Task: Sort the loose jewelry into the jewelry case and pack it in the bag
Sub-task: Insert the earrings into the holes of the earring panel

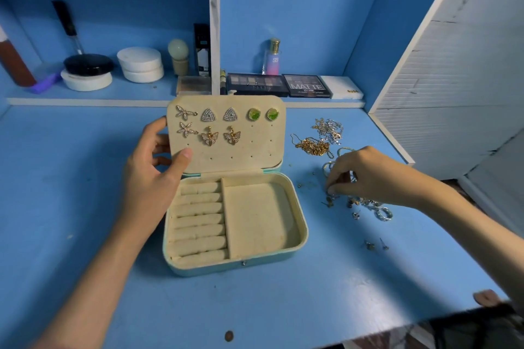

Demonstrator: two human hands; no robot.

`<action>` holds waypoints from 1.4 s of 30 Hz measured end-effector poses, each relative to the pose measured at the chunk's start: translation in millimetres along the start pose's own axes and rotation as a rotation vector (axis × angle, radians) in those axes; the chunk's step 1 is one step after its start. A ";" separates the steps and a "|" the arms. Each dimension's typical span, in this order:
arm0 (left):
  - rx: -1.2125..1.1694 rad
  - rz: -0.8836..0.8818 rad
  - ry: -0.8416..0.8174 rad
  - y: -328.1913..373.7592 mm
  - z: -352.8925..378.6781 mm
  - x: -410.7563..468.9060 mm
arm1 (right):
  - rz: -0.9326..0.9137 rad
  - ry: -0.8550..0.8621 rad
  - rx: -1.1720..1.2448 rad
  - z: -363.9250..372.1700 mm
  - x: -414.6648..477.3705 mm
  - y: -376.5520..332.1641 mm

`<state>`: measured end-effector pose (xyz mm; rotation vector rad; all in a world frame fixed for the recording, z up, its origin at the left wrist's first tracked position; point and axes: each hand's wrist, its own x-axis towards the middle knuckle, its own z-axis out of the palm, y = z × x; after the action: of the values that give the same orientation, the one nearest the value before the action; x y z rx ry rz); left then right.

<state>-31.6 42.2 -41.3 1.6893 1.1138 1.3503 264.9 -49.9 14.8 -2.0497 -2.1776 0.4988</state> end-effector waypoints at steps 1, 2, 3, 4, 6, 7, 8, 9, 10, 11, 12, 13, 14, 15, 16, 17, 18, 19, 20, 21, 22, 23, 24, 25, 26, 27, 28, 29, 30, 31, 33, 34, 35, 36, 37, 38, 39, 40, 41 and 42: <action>0.001 -0.002 0.003 -0.7 0.1 0.1 | 0.005 -0.003 0.009 -0.4 0.4 0.0; 0.002 -0.005 0.005 -1.1 0.1 0.1 | 0.006 -0.006 0.017 -0.9 0.6 0.0; 0.003 -0.008 0.006 -1.7 0.0 0.1 | 0.004 -0.007 0.021 -1.6 0.4 0.2; 0.005 -0.011 0.005 -2.4 -0.4 0.1 | 0.000 -0.004 0.023 -2.6 -0.2 0.2; 0.005 -0.010 0.004 -3.1 -0.6 0.2 | -0.002 -0.008 0.025 -6.6 -2.6 1.1; 0.004 -0.010 0.003 -3.3 -0.6 0.2 | 0.004 -0.033 0.019 -9.4 -4.5 2.0; 0.004 -0.010 0.004 -3.2 -0.5 0.3 | 0.010 -0.074 0.005 -12.4 -6.7 2.8; 0.003 -0.010 0.005 -3.1 -0.4 0.3 | 0.018 -0.125 -0.015 -15.4 -9.0 3.6; 0.002 -0.008 0.005 -2.9 -0.4 0.2 | 0.029 -0.176 -0.036 -17.7 -11.3 4.4; 0.002 -0.004 0.003 -2.1 -0.4 -0.1 | 0.040 -0.217 -0.054 -19.3 -13.5 4.8; 0.003 -0.001 0.000 -0.9 -0.5 -0.4 | 0.051 -0.246 -0.073 -20.2 -15.4 4.9; 0.006 0.003 -0.002 -0.5 -0.9 -0.6 | 0.057 -0.262 -0.094 -20.4 -17.0 4.6; 0.007 0.006 -0.005 -0.6 -1.1 -0.7 | 0.060 -0.271 -0.117 -20.0 -18.3 4.3; 0.005 0.007 -0.005 -0.9 -1.2 -0.5 | 0.060 -0.277 -0.146 -19.2 -19.2 3.9; 0.002 0.006 -0.006 -2.2 -1.4 -0.4 | 0.055 -0.283 -0.172 -18.4 -20.1 2.7; -0.002 0.004 -0.007 -3.2 -1.2 -0.2 | 0.052 -0.287 -0.195 -17.2 -20.4 2.1; -0.002 0.004 -0.006 -4.1 -1.0 0.1 | 0.048 -0.286 -0.211 -16.3 -20.7 1.7; -0.003 0.004 -0.006 -4.6 -0.8 0.2 | 0.048 -0.285 -0.221 -15.4 -20.8 1.6; -0.006 0.004 -0.008 -4.8 -0.5 0.5 | 0.053 -0.283 -0.229 -14.6 -20.8 2.0; -0.008 0.003 -0.010 -4.9 -0.5 0.5 | 0.057 -0.282 -0.234 -14.0 -20.8 2.1; -0.010 0.003 -0.011 -4.6 -0.3 0.5 | 0.056 -0.281 -0.240 -13.3 -21.0 2.1; -0.011 0.006 -0.010 -4.4 -0.3 0.5 | 0.050 -0.279 -0.245 -13.0 -21.3 1.9; -0.010 0.010 -0.009 -4.1 -0.3 0.5 | 0.041 -0.268 -0.244 -13.0 -21.7 1.4; -0.006 0.014 -0.007 -4.0 -0.3 0.6 | 0.030 -0.247 -0.229 -13.4 -21.8 0.8; -0.003 0.016 -0.006 -4.0 -0.3 0.6 | 0.015 -0.211 -0.199 -14.2 -22.1 -0.5; -0.002 0.017 -0.004 -4.3 -0.4 0.6 | 0.001 -0.166 -0.160 -14.9 -21.8 -1.7; -0.001 0.016 -0.004 -4.7 -0.3 0.8 | -0.014 -0.120 -0.117 -15.5 -21.3 -3.6; 0.002 0.015 -0.003 -5.2 -0.4 0.8 | -0.025 -0.081 -0.067 -15.8 -20.2 -6.1; 0.003 0.014 -0.002 -5.7 -0.3 1.1 | -0.034 -0.050 -0.009 -15.7 -18.8 -9.3; 0.004 0.014 -0.003 -6.1 -0.5 1.1 | -0.046 -0.025 0.049 -15.1 -16.9 -13.0; 0.006 0.018 -0.001 -5.6 -1.0 0.8 | -0.081 0.001 0.146 -13.4 -12.4 -21.0; 0.007 0.021 0.003 -4.9 -1.2 0.6 | -0.098 -0.001 0.179 -12.3 -10.0 -24.9; 0.008 0.023 0.006 -4.1 -1.2 0.4 | -0.112 -0.008 0.204 -10.9 -7.2 -27.6; 0.011 0.022 0.008 -3.0 -1.1 0.1 | -0.124 -0.011 0.227 -9.4 -4.1 -30.1; 0.014 0.020 0.009 -1.8 -0.8 -0.1 | -0.132 -0.008 0.255 -7.4 -0.7 -32.0; 0.016 0.018 0.009 -1.0 -0.6 -0.2 | -0.135 0.003 0.295 -5.4 2.9 -33.7; 0.015 0.017 0.008 -0.4 -0.5 0.0 | -0.135 0.018 0.347 -3.4 6.6 -35.3; 0.015 0.017 0.007 -0.3 -0.6 0.2 | -0.134 0.031 0.408 -1.4 10.1 -37.3; 0.016 0.017 0.003 -0.2 -0.6 0.4 | -0.132 0.042 0.473 0.6 13.4 -39.6; 0.017 0.019 0.000 0.2 -0.8 0.3 | -0.129 0.047 0.546 1.9 16.3 -42.7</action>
<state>-32.3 42.4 -40.9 1.7164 1.1152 1.3562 222.3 -35.6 23.9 -1.6019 -1.8572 0.8981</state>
